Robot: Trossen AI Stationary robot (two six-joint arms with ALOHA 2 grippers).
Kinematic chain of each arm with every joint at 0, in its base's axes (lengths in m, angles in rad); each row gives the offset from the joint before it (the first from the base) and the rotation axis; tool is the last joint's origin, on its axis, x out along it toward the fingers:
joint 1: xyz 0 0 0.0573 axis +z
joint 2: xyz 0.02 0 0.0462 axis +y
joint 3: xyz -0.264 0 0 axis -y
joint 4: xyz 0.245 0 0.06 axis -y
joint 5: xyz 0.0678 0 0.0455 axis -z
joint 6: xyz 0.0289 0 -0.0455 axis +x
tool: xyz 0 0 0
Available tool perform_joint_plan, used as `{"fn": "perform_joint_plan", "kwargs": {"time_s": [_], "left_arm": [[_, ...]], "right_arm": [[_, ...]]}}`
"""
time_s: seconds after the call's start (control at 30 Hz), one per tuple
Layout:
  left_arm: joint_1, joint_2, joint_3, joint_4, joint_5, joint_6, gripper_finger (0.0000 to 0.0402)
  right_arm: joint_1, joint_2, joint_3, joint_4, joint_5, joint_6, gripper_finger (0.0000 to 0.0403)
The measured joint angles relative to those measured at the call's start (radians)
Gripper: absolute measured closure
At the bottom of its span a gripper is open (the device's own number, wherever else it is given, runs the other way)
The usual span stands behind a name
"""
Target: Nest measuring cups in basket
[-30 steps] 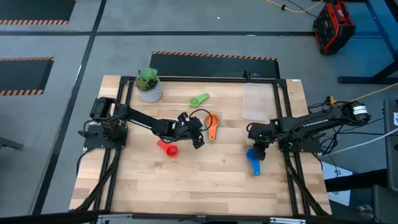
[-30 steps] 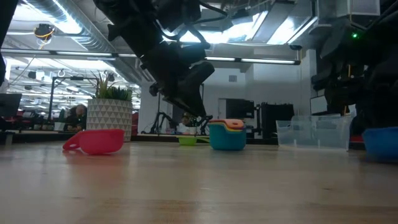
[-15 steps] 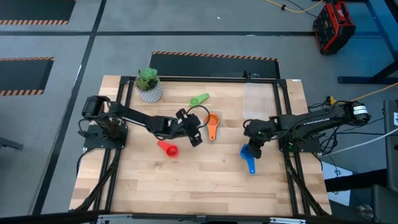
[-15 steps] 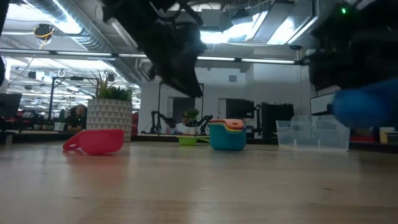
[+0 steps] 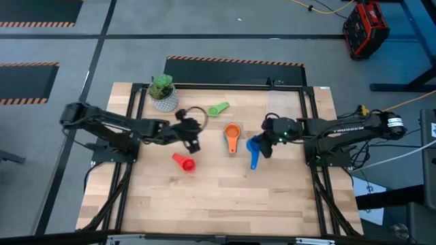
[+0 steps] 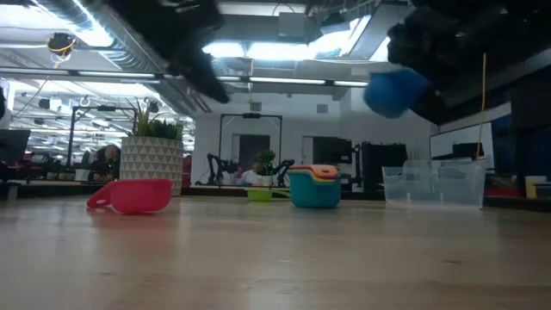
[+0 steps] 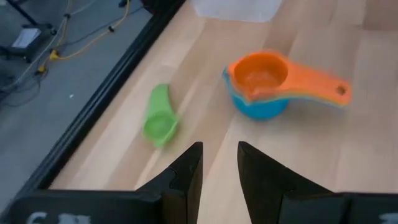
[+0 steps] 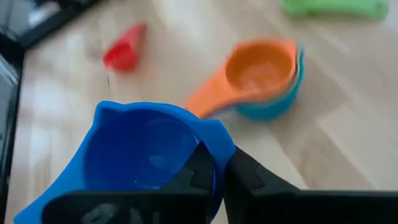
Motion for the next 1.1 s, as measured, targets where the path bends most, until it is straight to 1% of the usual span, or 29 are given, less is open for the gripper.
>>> {"fn": "perform_joint_plan", "kwargs": {"time_s": [0.1,0.23,0.3,0.4,0.53,0.63,0.77,0.9,1.0,1.1], "left_arm": [[0.000,-0.114,-0.131,0.081,0.008,-0.024,0.0308],[-0.004,-0.221,-0.279,0.237,0.010,-0.049,0.0308],[-0.004,-0.258,-0.339,0.297,0.011,-0.050,0.0308],[-0.004,-0.280,-0.395,0.370,0.010,-0.050,0.0308],[-0.003,-0.281,-0.425,0.412,0.011,-0.051,0.0308],[-0.003,-0.279,-0.428,0.413,0.011,-0.052,0.0308],[-0.003,-0.279,-0.428,0.416,0.010,-0.051,0.0308],[-0.003,-0.279,-0.428,0.419,0.010,-0.050,0.0308],[-0.003,-0.279,-0.428,0.419,0.010,-0.050,0.0308],[-0.003,-0.279,-0.428,0.419,0.010,-0.050,0.0308]], "right_arm": [[-0.031,0.027,0.000,0.098,0.003,-0.005,0.0386],[-0.078,0.090,0.001,0.230,0.002,-0.009,0.0386],[-0.105,0.127,0.013,0.242,0.002,-0.009,0.0386],[-0.146,0.202,0.061,0.238,0.002,-0.010,0.0386],[-0.188,0.307,0.142,0.227,-0.008,-0.061,0.0386],[-0.208,0.382,0.209,0.213,-0.056,-0.118,0.0386],[-0.236,0.467,0.311,0.094,-0.107,-0.187,0.0386],[-0.264,0.531,0.397,-0.027,-0.113,-0.248,0.0384],[-0.271,0.568,0.433,-0.081,-0.116,-0.269,0.0383],[-0.273,0.591,0.439,-0.098,-0.129,-0.272,0.0382]]}}
